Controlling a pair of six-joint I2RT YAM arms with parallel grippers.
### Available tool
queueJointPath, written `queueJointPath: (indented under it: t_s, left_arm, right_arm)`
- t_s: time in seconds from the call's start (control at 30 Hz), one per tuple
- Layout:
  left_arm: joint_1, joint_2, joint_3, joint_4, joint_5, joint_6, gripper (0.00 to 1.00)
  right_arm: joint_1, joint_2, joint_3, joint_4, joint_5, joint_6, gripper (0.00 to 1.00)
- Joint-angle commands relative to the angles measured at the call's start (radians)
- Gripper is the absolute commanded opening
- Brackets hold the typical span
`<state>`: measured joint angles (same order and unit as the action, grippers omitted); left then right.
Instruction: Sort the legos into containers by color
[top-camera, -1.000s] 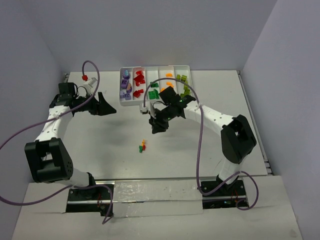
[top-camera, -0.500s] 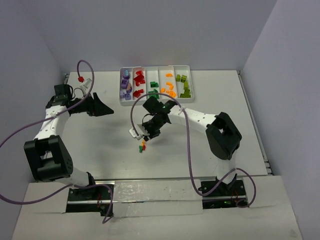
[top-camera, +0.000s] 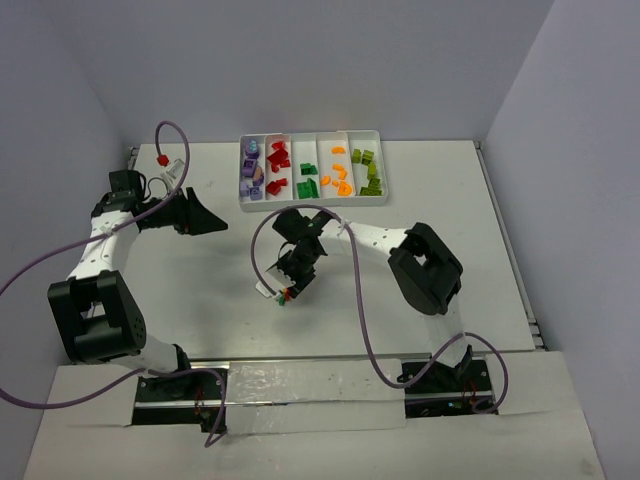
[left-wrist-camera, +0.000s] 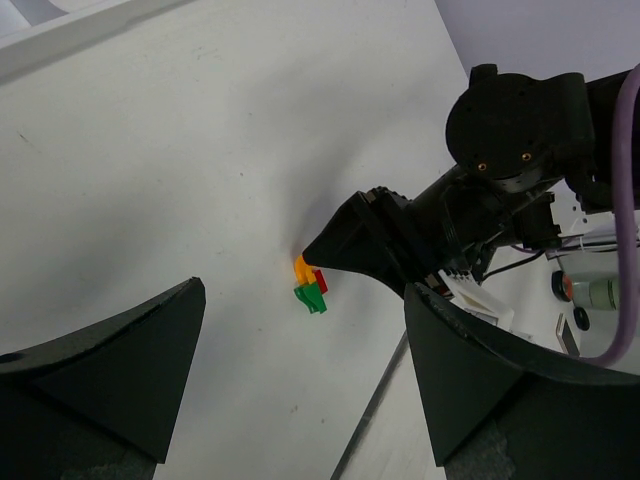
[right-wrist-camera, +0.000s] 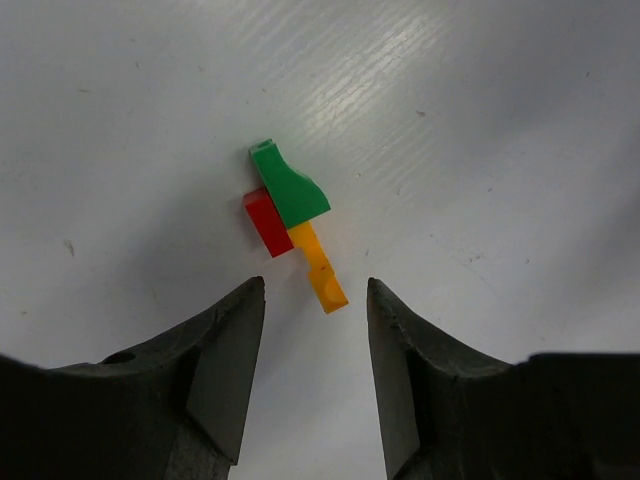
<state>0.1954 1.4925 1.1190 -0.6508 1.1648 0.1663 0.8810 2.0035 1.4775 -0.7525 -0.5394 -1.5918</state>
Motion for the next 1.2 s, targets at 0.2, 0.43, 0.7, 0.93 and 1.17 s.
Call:
queueJointPath:
  t_s: [0.2,0.43,0.7,0.93,1.17]
  left_arm:
    - [0.014,-0.004,-0.004,-0.013,0.026,0.036,0.90]
    - [0.016,0.011,0.001,-0.015,0.026,0.036,0.89]
    - [0.016,0.013,0.005,-0.027,0.019,0.045,0.89]
    - [0.017,0.012,0.000,-0.022,0.011,0.041,0.88]
    - [0.015,-0.067,-0.071,0.152,-0.015,-0.134,0.86]
  right_arm:
    - [0.008,0.041,0.037,0.012,0.046,-0.078,0.47]
    - [0.022,0.025,-0.015,0.047,0.059,-0.078,0.42]
    - [0.033,0.027,-0.036,0.067,0.066,-0.070,0.37]
    - [0.036,0.014,-0.055,0.098,0.070,-0.007,0.23]
    - [0.010,-0.068,-0.099,0.172,0.088,0.243,0.01]
